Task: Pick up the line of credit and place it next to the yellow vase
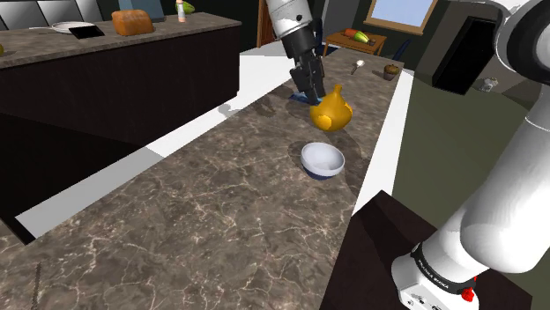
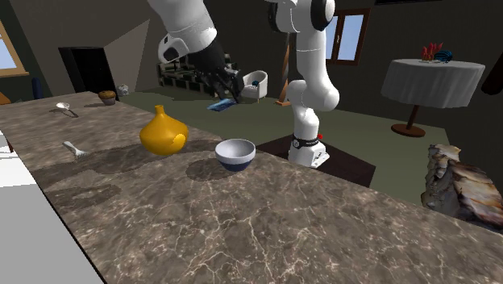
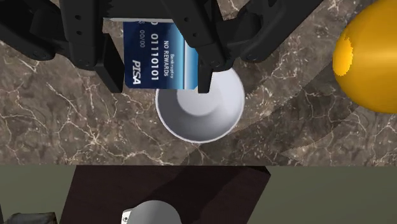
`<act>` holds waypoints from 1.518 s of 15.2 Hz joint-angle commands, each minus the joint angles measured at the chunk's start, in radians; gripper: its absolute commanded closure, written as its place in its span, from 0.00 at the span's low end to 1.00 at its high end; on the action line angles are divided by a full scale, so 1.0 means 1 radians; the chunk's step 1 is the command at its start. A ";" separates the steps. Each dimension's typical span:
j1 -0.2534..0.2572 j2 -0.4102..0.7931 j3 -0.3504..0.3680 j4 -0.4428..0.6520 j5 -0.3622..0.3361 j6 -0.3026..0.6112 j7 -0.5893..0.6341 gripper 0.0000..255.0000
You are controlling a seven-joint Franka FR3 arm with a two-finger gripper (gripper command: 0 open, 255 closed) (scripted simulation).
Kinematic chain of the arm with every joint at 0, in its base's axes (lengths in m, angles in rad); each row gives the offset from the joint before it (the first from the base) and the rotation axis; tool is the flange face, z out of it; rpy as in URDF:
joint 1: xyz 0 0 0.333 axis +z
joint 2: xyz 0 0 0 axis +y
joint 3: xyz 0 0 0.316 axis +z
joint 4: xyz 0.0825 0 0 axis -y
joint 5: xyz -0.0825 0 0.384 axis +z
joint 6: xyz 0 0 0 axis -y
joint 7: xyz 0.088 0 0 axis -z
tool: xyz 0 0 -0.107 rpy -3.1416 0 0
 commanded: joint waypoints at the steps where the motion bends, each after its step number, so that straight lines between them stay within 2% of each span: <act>1: -0.027 -0.015 -0.018 -0.022 -0.021 0.011 -0.052 1.00; 12: -0.166 -0.009 -0.124 -0.018 -0.148 0.054 -0.322 1.00; 18: -0.238 0.046 -0.178 0.052 -0.213 0.075 -0.461 1.00; 23: -0.297 0.122 -0.221 0.153 -0.261 0.084 -0.576 1.00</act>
